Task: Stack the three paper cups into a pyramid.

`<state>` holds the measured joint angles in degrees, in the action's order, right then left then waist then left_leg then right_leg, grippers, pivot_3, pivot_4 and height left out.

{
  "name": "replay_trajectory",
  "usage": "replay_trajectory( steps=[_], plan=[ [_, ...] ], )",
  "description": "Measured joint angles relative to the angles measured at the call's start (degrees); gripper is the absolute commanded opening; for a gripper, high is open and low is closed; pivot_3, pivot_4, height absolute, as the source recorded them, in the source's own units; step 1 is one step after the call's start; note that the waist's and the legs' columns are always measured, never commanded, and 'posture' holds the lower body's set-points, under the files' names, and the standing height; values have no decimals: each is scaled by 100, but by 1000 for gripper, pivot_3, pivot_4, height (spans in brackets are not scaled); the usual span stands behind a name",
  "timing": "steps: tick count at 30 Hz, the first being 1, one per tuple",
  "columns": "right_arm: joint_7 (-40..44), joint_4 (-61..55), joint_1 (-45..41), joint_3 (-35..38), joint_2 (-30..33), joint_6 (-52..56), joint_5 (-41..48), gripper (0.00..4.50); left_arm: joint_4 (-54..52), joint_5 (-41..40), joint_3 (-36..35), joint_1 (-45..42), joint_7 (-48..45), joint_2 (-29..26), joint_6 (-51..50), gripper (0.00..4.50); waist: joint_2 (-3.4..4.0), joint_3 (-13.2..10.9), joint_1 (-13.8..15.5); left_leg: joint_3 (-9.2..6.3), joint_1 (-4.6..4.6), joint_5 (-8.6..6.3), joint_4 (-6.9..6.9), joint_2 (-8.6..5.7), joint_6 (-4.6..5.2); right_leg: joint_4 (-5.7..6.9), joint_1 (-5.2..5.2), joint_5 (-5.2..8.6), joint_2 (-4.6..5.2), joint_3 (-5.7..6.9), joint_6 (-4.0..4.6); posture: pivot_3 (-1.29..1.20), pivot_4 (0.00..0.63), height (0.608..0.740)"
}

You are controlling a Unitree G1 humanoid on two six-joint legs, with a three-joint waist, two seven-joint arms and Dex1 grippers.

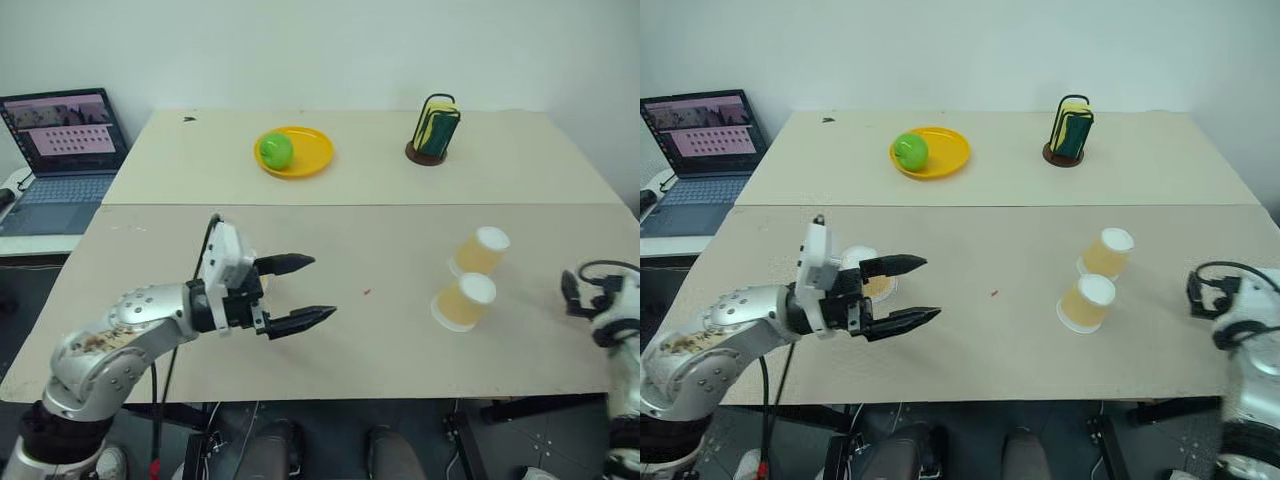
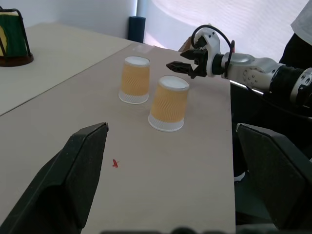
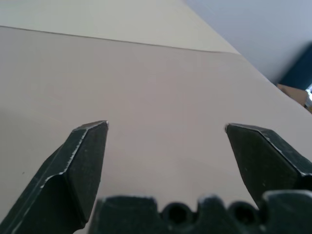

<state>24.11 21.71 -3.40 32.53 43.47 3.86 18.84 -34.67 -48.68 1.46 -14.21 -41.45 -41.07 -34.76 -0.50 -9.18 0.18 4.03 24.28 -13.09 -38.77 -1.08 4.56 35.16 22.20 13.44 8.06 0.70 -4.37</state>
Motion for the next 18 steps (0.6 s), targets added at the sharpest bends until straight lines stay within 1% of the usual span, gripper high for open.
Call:
replay_trajectory(
  steps=[2,3,4,6,8,9,12,13,17,18],
  plan=[
    [508,-446,432,300,230,411,403,4483,54,193,75,-7,-47,85,88,4500,0,0,-10,1,1,-3,-2,3,5,-4,0,-1,0,-3,-1,0,150,726],
    [872,-778,801,414,354,672,652,4483,64,312,107,0,-79,115,173,4500,1,0,-6,0,2,-4,2,4,6,-4,0,0,2,-2,0,0,150,726],
    [1407,-1285,1316,552,500,1077,1032,4483,72,512,133,53,-134,95,295,4500,4,2,14,-2,0,-5,5,9,7,-9,-1,0,1,-1,0,0,150,726],
    [2145,-1936,1950,794,583,1649,1558,4483,94,866,176,134,-241,55,494,4500,3,3,10,-2,0,-6,3,19,5,-11,-2,0,-2,-1,5,0,150,726],
    [2503,-2338,2220,958,618,1978,1856,4483,67,1033,202,180,-366,23,624,4500,4,3,-10,1,1,-7,1,18,6,-14,-1,2,14,-4,10,0,150,726],
    [2729,-2610,2416,1053,707,2231,2048,4483,29,1056,197,266,-468,-48,663,4500,8,5,-14,2,-1,-9,1,16,8,-14,-2,14,24,-5,30,0,150,726],
    [2949,-2993,2444,1169,832,2532,2290,4483,-75,1092,187,463,-668,-167,712,4500,3,4,-14,1,-3,-17,-3,16,-6,-18,3,19,28,-2,38,0,150,726],
    [2960,-3076,2359,1167,860,2578,2301,4483,-115,1091,185,520,-702,-195,708,4500,1,3,-5,0,-5,-32,-5,15,-32,-19,7,19,29,0,38,0,150,726],
    [2952,-3197,1998,1006,868,2681,2294,4483,-272,1068,165,566,-738,-225,687,4500,-1,2,64,-1,-1,-34,-6,8,-31,-18,7,17,32,5,34,0,150,726],
    [2951,-3244,1859,854,874,2683,2287,4483,-287,1055,147,581,-738,-227,668,4500,-1,2,69,-1,1,-24,-5,5,-13,-16,5,14,33,4,28,0,150,726]
  ],
)
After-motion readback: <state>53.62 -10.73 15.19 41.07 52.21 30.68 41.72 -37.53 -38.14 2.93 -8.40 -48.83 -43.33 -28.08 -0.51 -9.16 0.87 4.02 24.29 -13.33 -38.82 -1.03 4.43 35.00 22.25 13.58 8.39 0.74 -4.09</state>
